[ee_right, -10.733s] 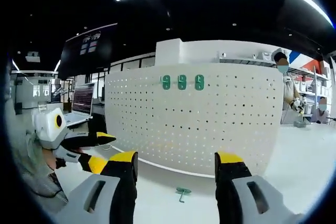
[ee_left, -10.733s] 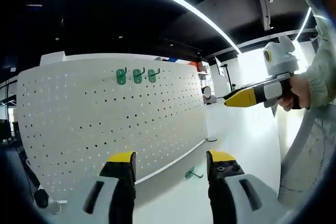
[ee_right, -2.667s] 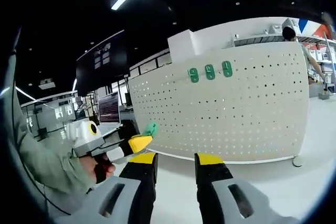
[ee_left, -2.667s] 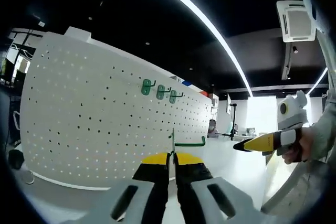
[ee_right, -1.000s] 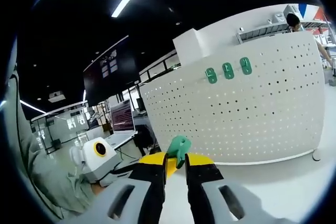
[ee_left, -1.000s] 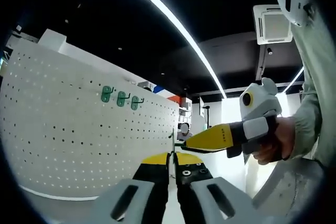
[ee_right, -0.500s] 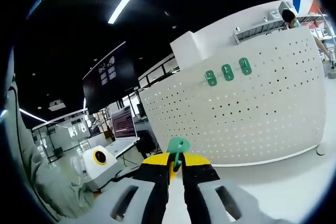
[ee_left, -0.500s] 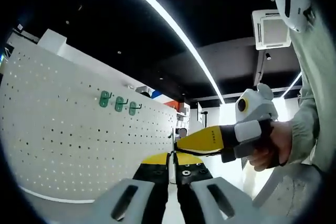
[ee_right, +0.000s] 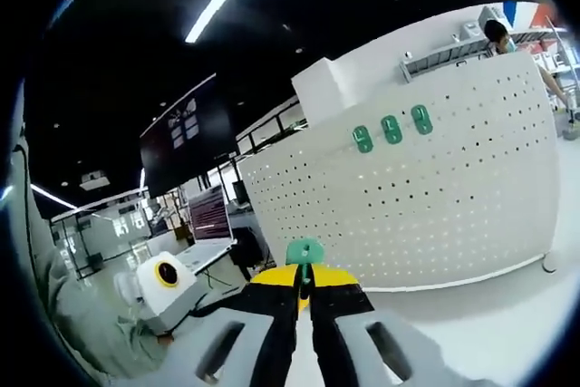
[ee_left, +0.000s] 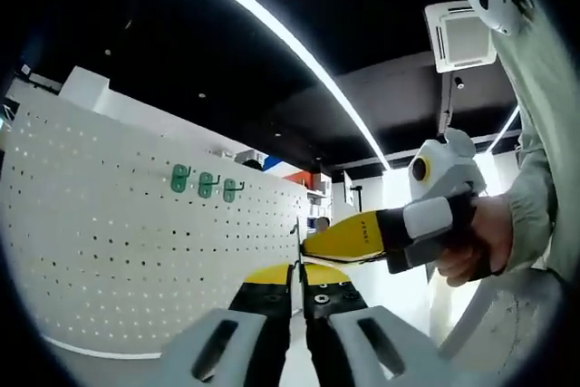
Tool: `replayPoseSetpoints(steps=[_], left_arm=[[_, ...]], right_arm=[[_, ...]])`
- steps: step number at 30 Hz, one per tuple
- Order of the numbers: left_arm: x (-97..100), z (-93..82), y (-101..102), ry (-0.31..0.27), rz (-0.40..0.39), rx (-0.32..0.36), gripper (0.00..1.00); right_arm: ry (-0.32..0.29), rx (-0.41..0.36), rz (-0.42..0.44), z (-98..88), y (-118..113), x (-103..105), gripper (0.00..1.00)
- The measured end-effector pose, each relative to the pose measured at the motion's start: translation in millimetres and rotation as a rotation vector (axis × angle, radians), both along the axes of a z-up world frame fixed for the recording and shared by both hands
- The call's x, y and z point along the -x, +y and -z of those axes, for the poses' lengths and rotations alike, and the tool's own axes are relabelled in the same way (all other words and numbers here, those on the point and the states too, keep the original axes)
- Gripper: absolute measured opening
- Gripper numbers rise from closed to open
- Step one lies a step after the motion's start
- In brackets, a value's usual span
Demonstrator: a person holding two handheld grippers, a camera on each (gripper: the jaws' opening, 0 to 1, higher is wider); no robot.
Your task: Insert the hook assembly into the mounting plate slot until the hook locks in place.
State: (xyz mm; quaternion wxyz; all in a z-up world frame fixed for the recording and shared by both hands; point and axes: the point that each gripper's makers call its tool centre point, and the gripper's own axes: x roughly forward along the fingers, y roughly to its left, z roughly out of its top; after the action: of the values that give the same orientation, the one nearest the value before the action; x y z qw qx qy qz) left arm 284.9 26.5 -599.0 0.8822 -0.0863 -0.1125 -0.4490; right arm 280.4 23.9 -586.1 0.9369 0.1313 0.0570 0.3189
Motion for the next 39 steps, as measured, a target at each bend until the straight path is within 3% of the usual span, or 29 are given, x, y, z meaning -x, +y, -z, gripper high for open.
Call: replayPoseSetpoints(steps=[8, 16, 34, 39], left_arm=[[-0.1, 1.0, -0.7, 0.008, -0.004, -0.002, 0.05], [-0.5, 2.5, -0.7, 0.030, -0.001, 0.012, 0.06], [-10.0, 7.6, 5.6, 0.076, -0.044, 0.027, 0.26], [-14.2, 11.2, 8.5, 0.093, -0.072, 0.016, 0.34]], right_arm=[[-0.033, 0.058, -0.001, 0.0, 0.2, -0.9, 0.01], [-0.038, 0.065, 0.011, -0.4, -3.8, -3.8, 0.00], [-0.048, 0.076, 0.048, -3.6, -16.6, -10.7, 0.01], [-0.075, 0.130, 0.062, -4.0, -21.4, -13.0, 0.01]])
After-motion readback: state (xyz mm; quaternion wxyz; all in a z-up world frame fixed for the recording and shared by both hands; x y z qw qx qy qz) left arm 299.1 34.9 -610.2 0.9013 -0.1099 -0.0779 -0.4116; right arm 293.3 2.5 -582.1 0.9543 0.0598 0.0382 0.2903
